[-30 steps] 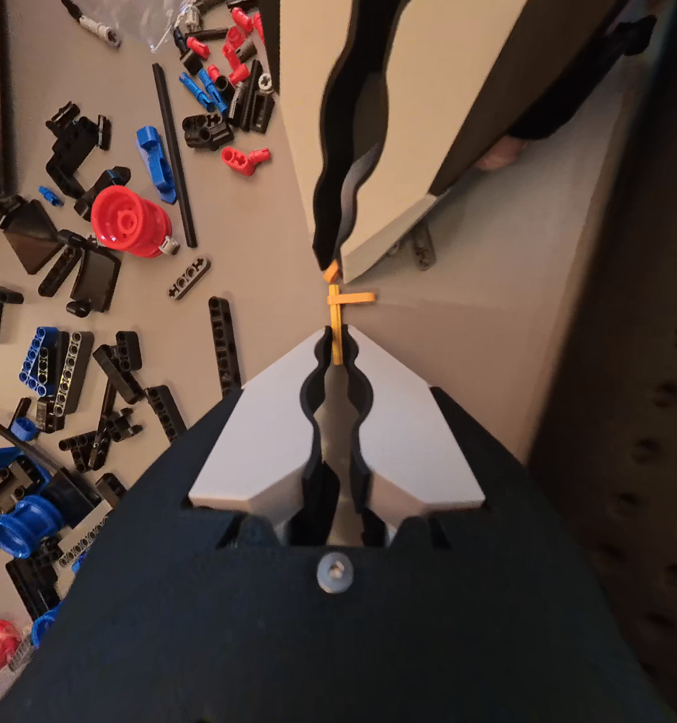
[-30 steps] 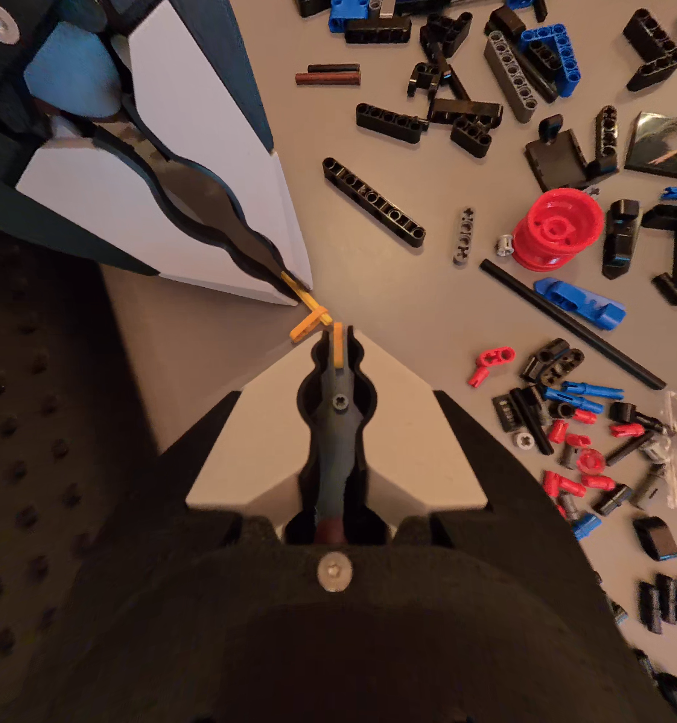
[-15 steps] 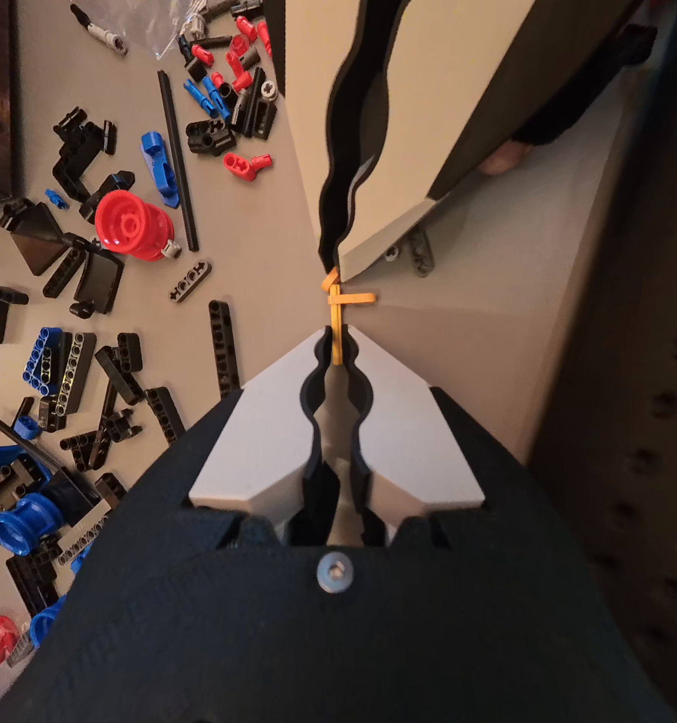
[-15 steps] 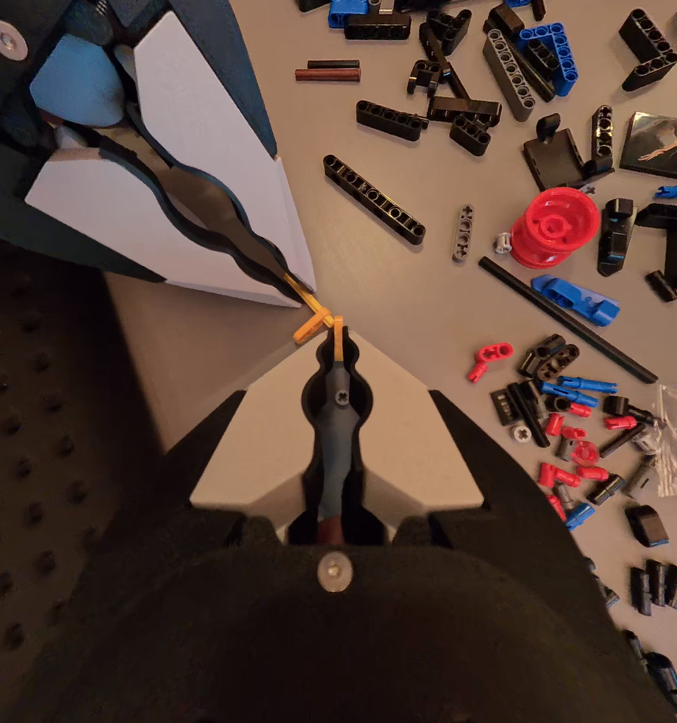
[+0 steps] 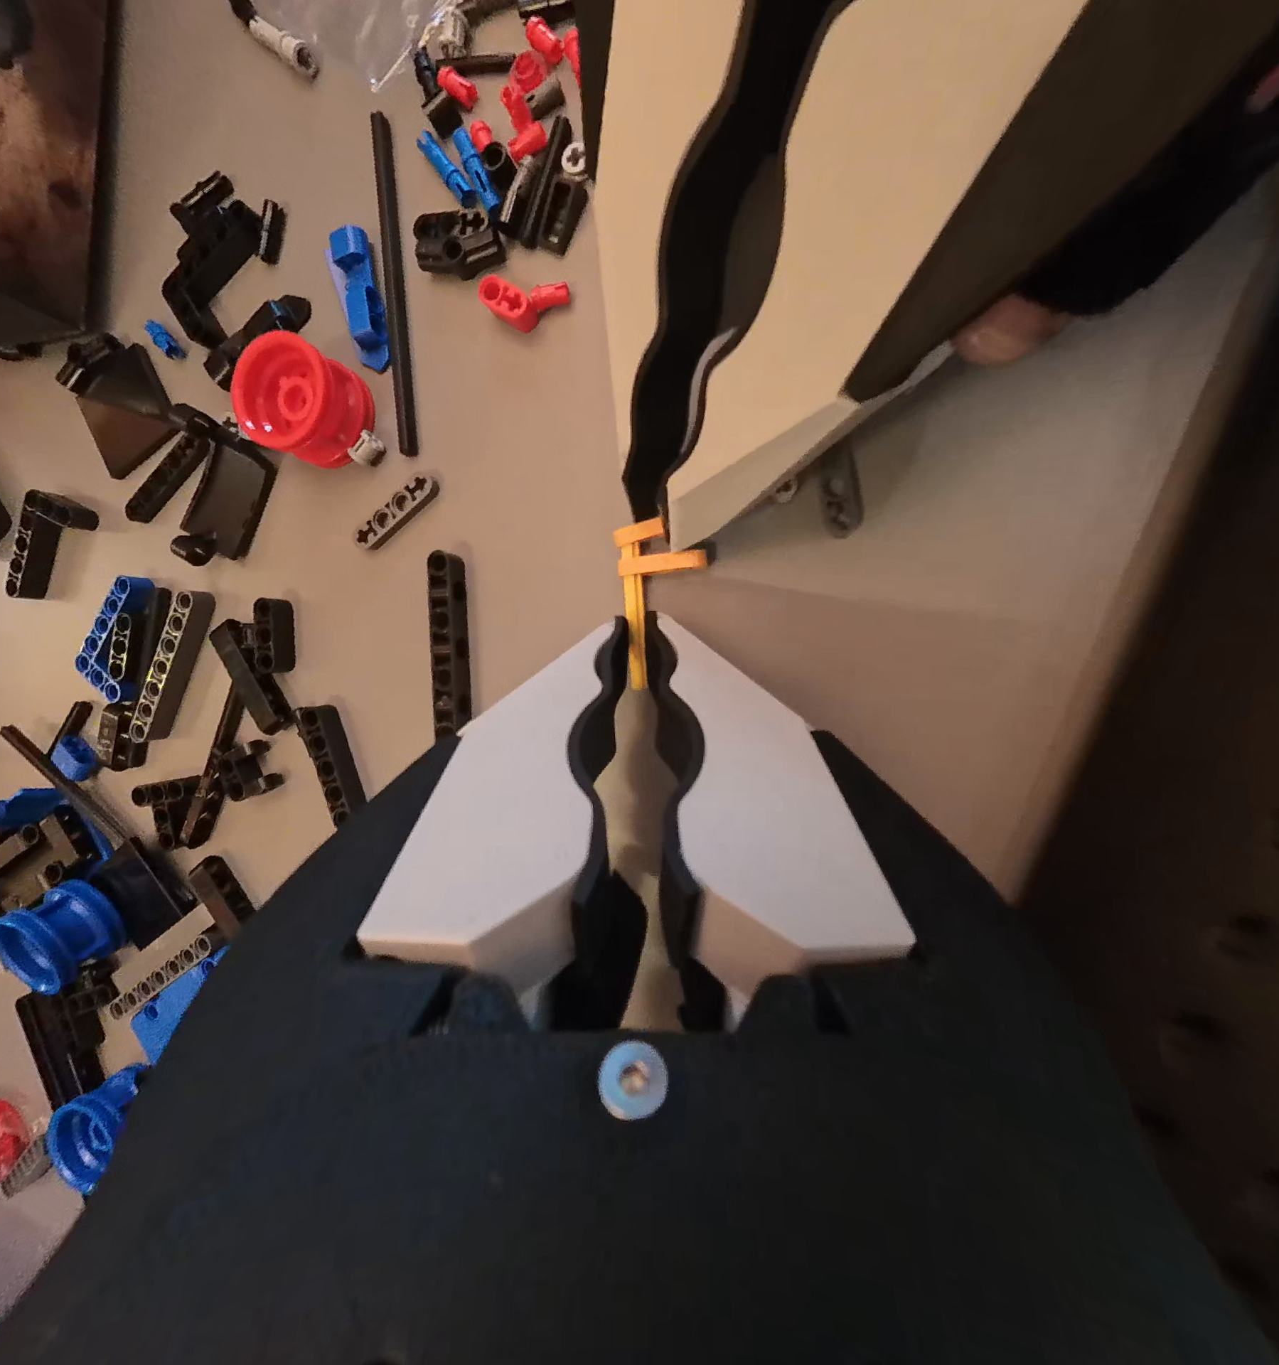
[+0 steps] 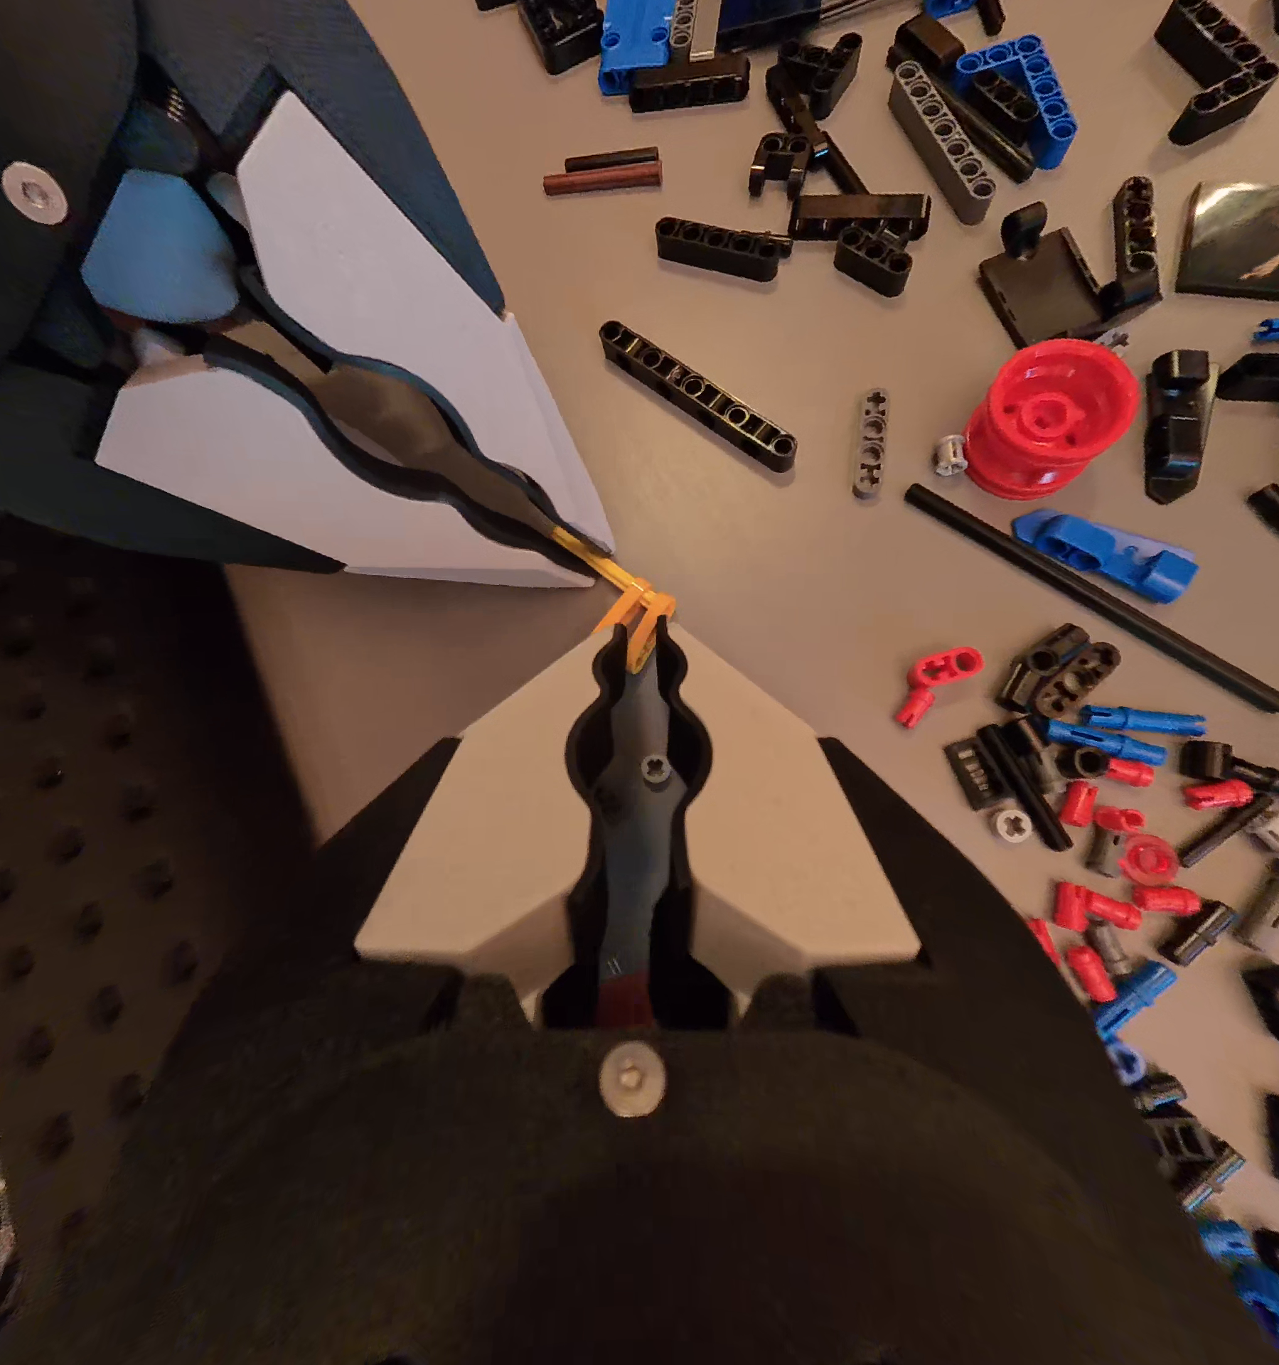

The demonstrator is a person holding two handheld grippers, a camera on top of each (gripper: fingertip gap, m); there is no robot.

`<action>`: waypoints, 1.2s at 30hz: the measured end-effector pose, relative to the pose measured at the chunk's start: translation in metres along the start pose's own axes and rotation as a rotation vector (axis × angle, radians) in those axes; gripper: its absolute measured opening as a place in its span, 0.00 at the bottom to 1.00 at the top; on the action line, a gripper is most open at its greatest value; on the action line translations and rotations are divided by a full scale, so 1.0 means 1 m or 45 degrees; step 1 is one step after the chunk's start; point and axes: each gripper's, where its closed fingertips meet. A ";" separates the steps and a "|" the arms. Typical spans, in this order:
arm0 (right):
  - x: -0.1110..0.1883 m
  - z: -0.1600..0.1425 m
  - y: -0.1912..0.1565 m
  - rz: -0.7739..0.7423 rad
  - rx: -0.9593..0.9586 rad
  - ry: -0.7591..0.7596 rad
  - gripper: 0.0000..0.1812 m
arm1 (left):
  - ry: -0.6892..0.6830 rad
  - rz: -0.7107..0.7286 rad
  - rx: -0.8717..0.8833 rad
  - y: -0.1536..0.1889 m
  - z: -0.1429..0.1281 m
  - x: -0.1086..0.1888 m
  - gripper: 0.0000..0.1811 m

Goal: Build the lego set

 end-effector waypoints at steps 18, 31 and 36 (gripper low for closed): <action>-0.001 0.000 -0.002 0.185 -0.104 -0.039 0.03 | 0.033 0.038 -0.041 0.000 0.000 0.000 0.01; 0.002 0.002 -0.002 0.196 -0.117 -0.006 0.04 | 0.054 0.029 -0.051 0.001 0.002 -0.001 0.01; 0.002 0.001 0.001 0.196 -0.077 -0.021 0.04 | 0.056 0.029 -0.064 0.001 0.003 -0.002 0.01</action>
Point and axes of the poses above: each gripper's, where its closed fingertips meet, x back along the fingers, z out of its top, y = z × x across the jaws, and after that the axes turned 8 degrees about -z, right-handed
